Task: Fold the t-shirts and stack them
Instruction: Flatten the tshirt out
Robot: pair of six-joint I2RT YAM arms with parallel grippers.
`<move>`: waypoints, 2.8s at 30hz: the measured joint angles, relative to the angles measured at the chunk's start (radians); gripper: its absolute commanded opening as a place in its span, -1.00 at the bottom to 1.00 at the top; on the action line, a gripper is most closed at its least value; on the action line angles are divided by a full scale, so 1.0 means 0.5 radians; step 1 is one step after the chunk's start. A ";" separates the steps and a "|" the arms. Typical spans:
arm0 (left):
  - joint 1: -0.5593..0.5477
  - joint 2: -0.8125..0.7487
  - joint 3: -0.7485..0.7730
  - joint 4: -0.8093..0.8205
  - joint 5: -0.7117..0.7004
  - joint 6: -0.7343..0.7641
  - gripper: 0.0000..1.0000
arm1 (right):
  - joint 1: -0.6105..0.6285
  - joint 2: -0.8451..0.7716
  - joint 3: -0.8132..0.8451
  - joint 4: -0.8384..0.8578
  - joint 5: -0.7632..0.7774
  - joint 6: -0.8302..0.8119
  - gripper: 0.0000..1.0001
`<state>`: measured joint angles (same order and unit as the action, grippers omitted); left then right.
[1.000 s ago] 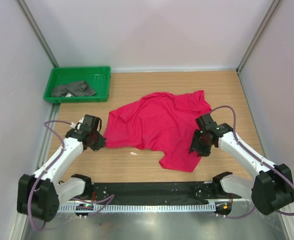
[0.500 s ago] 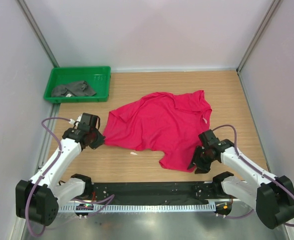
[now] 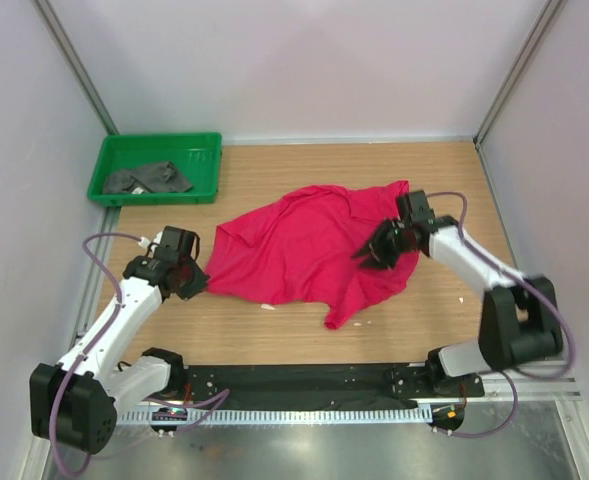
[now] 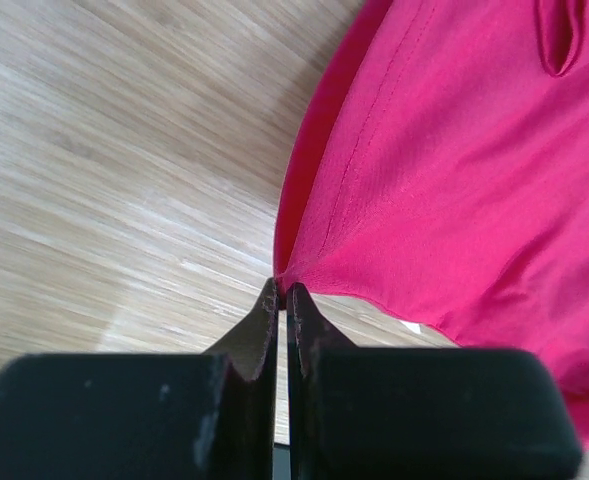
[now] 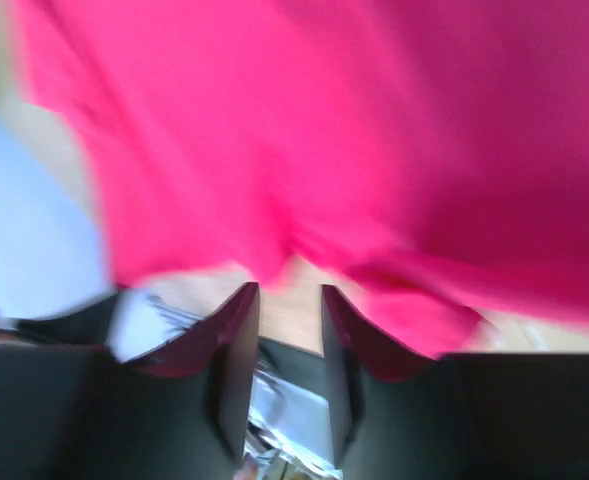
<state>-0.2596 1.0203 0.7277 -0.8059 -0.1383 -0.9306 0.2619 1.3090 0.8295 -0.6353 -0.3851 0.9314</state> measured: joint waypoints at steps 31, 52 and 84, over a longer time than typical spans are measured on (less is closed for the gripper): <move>0.000 0.071 0.081 0.070 0.130 0.248 -1.00 | -0.137 0.037 -0.384 0.138 -0.177 -0.514 -0.24; 0.000 0.113 0.081 0.093 0.143 0.259 -1.00 | -0.136 0.185 -0.446 0.370 -0.185 -0.391 -0.29; 0.000 0.119 0.062 0.103 0.159 0.254 -1.00 | -0.027 0.323 -0.342 0.399 -0.179 -0.447 -0.61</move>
<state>-0.2596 1.0798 0.7586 -0.7544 -0.0589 -0.8036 0.2481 1.4708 0.6586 -0.4358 -0.4744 0.7078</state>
